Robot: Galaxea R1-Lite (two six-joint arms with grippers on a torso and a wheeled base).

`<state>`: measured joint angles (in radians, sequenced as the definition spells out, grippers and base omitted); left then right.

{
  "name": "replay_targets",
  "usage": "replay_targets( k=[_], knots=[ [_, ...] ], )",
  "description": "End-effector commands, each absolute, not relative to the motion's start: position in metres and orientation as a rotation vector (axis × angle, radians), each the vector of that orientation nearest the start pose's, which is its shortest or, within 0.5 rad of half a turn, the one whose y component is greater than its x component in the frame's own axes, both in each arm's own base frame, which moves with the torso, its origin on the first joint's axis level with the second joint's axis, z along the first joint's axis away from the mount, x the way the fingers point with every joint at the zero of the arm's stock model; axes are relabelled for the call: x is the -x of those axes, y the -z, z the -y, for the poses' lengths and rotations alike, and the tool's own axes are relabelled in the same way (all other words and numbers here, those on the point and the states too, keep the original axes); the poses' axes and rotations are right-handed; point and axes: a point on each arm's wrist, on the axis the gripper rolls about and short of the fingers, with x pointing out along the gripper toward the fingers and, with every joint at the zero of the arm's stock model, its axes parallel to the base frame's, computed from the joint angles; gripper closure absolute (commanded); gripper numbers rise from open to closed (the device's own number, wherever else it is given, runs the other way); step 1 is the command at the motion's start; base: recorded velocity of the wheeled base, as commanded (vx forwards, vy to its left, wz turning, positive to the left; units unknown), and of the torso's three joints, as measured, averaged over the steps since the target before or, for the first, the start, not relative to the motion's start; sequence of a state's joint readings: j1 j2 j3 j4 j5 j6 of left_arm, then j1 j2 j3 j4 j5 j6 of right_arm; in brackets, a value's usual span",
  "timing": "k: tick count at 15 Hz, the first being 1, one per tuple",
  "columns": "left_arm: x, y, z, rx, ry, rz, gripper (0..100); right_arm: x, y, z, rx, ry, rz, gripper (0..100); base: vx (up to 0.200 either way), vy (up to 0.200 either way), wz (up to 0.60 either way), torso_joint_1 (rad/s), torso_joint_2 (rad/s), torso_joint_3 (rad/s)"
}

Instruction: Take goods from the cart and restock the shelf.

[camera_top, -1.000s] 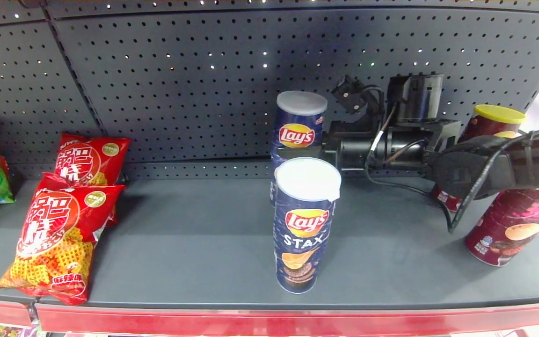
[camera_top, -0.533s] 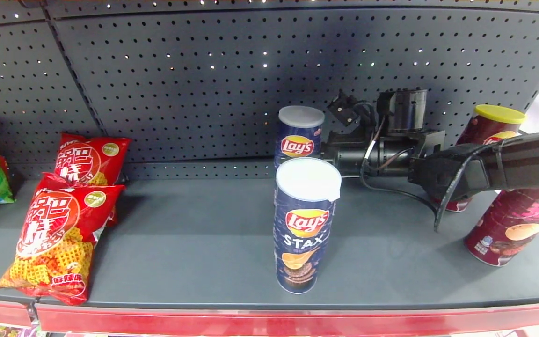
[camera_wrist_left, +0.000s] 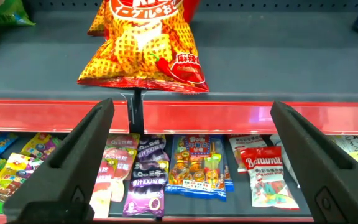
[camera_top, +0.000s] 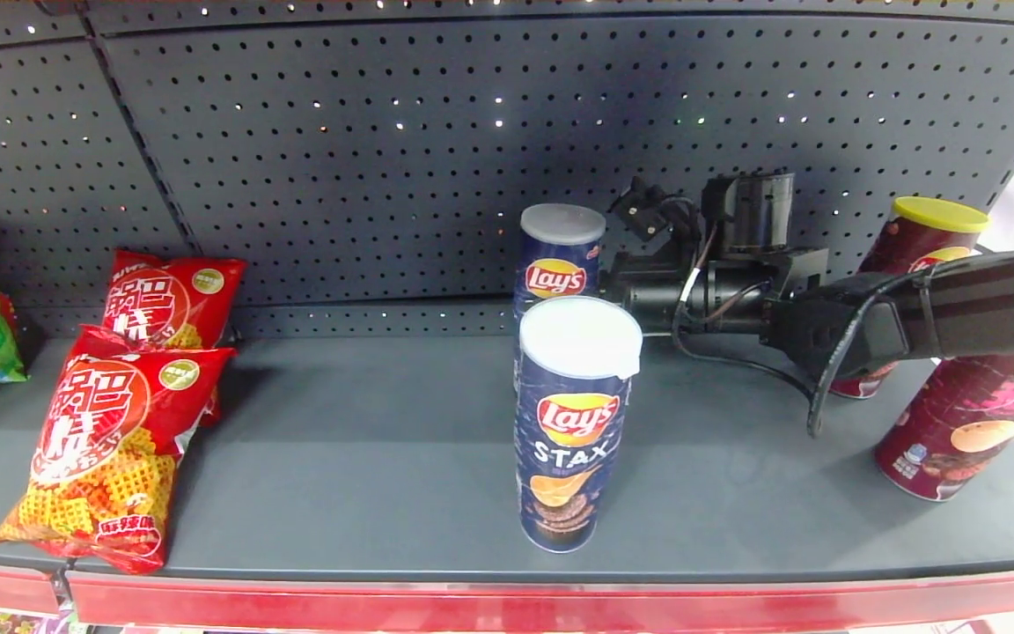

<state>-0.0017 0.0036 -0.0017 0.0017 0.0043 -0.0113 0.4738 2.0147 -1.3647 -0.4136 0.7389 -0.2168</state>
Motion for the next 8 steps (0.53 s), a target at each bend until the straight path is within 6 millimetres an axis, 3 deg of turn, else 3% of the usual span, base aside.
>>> replay_targets(
  k=[1, 5, 6, 8],
  knots=[
    [0.022, -0.076, 0.0, 0.011, -0.003, -0.006, 0, -0.353, -0.204, -0.199, 0.156, -1.23, -0.116, 100, 0.0, 0.0, 0.0, 0.0, 0.0, 0.0],
    [0.022, -0.076, 0.0, 0.011, -0.003, -0.006, 0, -0.345, -0.195, -0.198, 0.155, -1.241, -0.154, 100, 0.0, 0.0, 0.0, 0.0, 0.0, 0.0],
    [0.022, -0.076, 0.0, 0.011, -0.003, -0.006, 0, -0.344, -0.195, -0.198, 0.157, -1.242, -0.154, 0, 0.0, 0.0, 0.0, 0.0, 0.0, 0.0],
    [0.022, -0.076, 0.0, 0.011, -0.003, -0.006, 0, -0.342, -0.196, -0.197, 0.157, -1.242, -0.153, 0, 0.0, 0.0, 0.0, 0.0, 0.0, 0.0]
  ],
)
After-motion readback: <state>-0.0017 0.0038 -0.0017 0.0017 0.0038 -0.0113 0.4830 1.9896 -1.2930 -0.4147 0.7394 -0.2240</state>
